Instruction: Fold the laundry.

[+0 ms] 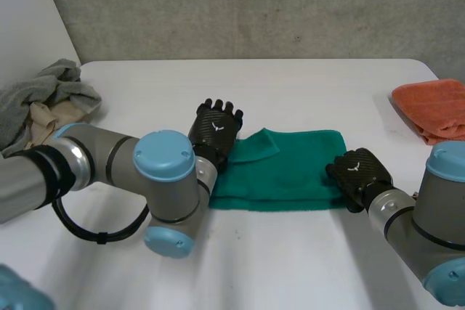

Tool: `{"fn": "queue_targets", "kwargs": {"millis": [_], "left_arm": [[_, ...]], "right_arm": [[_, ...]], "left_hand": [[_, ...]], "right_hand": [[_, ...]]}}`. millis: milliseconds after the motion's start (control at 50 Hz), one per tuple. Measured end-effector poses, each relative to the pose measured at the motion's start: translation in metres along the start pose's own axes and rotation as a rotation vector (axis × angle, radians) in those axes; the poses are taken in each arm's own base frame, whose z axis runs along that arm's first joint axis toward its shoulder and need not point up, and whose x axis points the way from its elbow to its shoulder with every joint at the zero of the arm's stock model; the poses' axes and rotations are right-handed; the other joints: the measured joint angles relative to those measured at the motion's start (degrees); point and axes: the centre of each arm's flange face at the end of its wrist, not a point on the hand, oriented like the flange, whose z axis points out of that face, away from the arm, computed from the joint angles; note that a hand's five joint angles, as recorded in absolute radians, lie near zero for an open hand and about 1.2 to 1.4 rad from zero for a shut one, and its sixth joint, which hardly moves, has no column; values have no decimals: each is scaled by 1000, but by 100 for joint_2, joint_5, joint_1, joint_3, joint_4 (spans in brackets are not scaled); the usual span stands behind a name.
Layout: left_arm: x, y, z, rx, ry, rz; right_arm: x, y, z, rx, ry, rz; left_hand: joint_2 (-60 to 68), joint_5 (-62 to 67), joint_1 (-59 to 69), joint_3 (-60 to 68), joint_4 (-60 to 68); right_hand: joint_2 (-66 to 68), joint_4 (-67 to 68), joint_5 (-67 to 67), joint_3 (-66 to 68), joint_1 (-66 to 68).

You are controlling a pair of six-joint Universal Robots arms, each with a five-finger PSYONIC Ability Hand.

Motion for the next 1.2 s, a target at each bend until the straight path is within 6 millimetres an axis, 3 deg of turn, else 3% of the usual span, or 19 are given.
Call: {"fn": "queue_targets", "kwargs": {"millis": [80,160,240,480,600,640,720,780,840,880,920,940,960,980,1080,1160,1200], "left_arm": [[-7,5,12,-7,-48,3],[-32,16,23,-48,-147,1],[-43,20,22,-76,-180,0],[-54,-4,-29,-82,-125,-45],[-63,-15,-45,-68,-131,-92],[-65,-17,-49,-66,-134,-106],[-69,-17,-54,-71,-140,-115],[-72,-16,-56,-78,-148,-117],[-76,-14,-57,-84,-158,-118],[-77,-14,-58,-86,-161,-118],[-78,-15,-57,-85,-166,-118],[-78,-15,-57,-84,-166,-118],[-79,-16,-57,-80,-168,-119],[-79,-17,-57,-76,-169,-119],[-81,-27,-54,-42,-172,-122],[-76,-44,-52,11,-162,-135],[-72,-51,-52,35,-151,-145]], "right_arm": [[1,2,0,-5,2,-10],[3,2,1,-5,7,-16],[4,1,2,-1,12,-19],[21,-19,8,40,93,-235],[21,-46,11,126,121,-384],[11,-64,11,196,108,-442],[-37,-104,5,407,-5,-537],[-77,-118,0,540,-124,-577],[-111,-119,-6,627,-244,-592],[-122,-119,-8,650,-284,-591],[-137,-116,-11,664,-336,-572],[-137,-116,-11,660,-338,-567],[-137,-115,-9,636,-332,-538],[-135,-115,-7,614,-321,-512],[-109,-120,-2,500,-233,-296],[-61,-134,-8,440,-158,109],[-46,-137,-11,432,-153,242]], "left_hand": [[0,2,18,0,0],[0,0,17,0,0],[0,0,15,0,0],[0,0,-1,0,0],[0,0,-1,0,0],[0,0,-1,0,0],[0,0,-1,0,0],[0,0,-1,0,0],[0,0,-1,0,0],[0,0,-1,0,0],[0,0,-1,0,0],[0,0,-1,0,0],[0,0,-1,0,0],[0,0,-1,0,0],[0,0,-1,0,0],[0,0,-1,0,0],[0,0,-1,0,0]], "right_hand": [[0,0,0,0,0],[0,0,0,0,16],[0,0,0,0,56],[0,2,0,0,51],[15,5,0,0,126],[15,5,0,0,138],[16,25,0,0,180],[16,25,0,0,273],[14,24,0,-1,275],[10,11,0,-6,275],[-2594,-2492,-2236,-2586,-1865],[-2594,-2492,-2236,-2586,-1865],[-4364,-4232,-3954,-4221,-3444],[-5102,-5054,-4752,-5035,-4012],[-5468,-5462,-5215,-5527,-4238],[-5467,-5462,-5216,-5527,-4238],[-5468,-5462,-5217,-5527,-4238]]}}
